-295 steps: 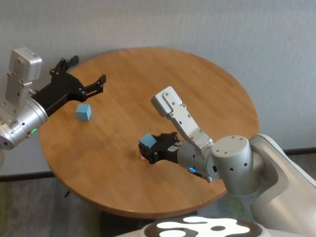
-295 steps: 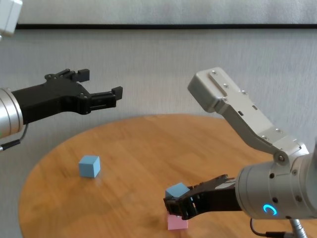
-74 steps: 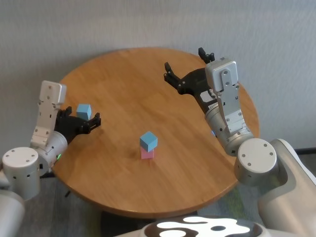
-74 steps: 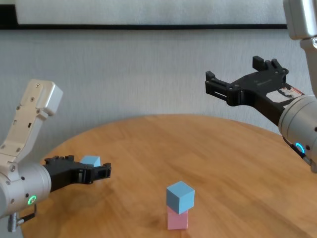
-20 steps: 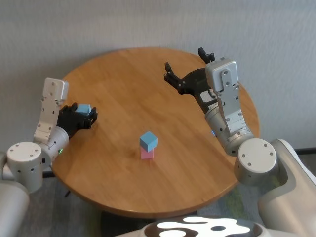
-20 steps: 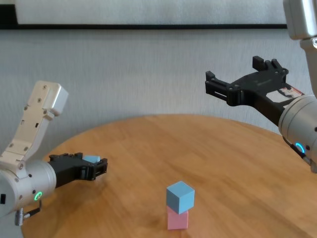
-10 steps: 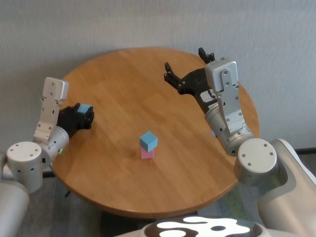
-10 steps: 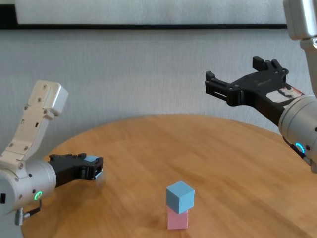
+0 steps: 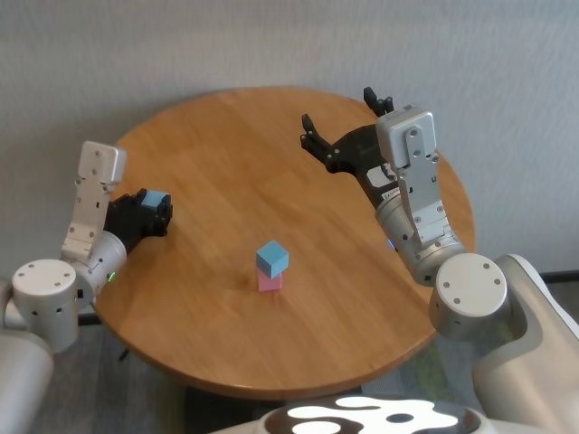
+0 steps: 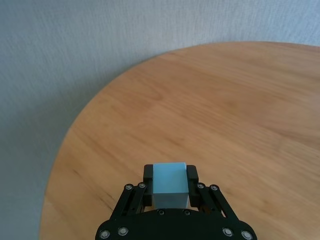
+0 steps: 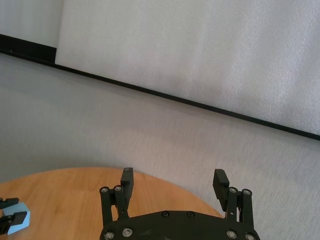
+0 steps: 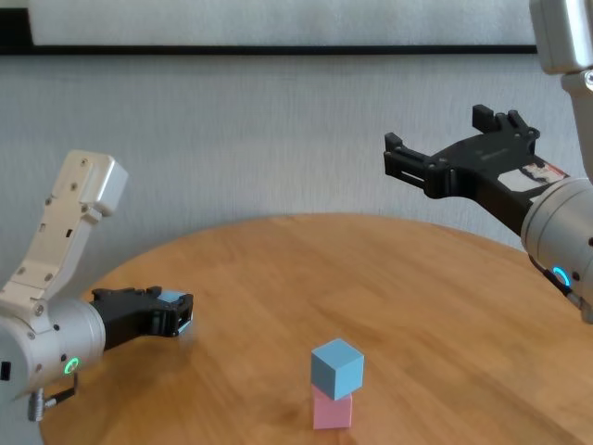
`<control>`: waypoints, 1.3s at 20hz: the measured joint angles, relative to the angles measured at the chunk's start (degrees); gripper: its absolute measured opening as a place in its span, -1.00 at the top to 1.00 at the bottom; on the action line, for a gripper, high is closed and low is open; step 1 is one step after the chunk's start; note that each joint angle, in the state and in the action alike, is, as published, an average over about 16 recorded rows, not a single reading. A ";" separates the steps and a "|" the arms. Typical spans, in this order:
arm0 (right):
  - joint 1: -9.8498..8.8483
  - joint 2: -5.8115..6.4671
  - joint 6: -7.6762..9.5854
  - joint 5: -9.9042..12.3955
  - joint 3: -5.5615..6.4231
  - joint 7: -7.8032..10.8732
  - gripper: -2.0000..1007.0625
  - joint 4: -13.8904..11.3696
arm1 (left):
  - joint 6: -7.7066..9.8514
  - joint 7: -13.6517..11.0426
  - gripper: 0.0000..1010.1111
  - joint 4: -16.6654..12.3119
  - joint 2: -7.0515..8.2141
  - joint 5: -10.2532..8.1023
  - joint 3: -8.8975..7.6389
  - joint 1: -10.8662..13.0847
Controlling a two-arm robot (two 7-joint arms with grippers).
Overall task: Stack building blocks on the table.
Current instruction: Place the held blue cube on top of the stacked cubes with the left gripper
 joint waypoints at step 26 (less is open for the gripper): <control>0.00 0.00 0.00 0.00 0.00 0.00 -1.00 0.00 | 5.38 -16.39 0.21 -19.13 6.46 -5.36 8.62 4.33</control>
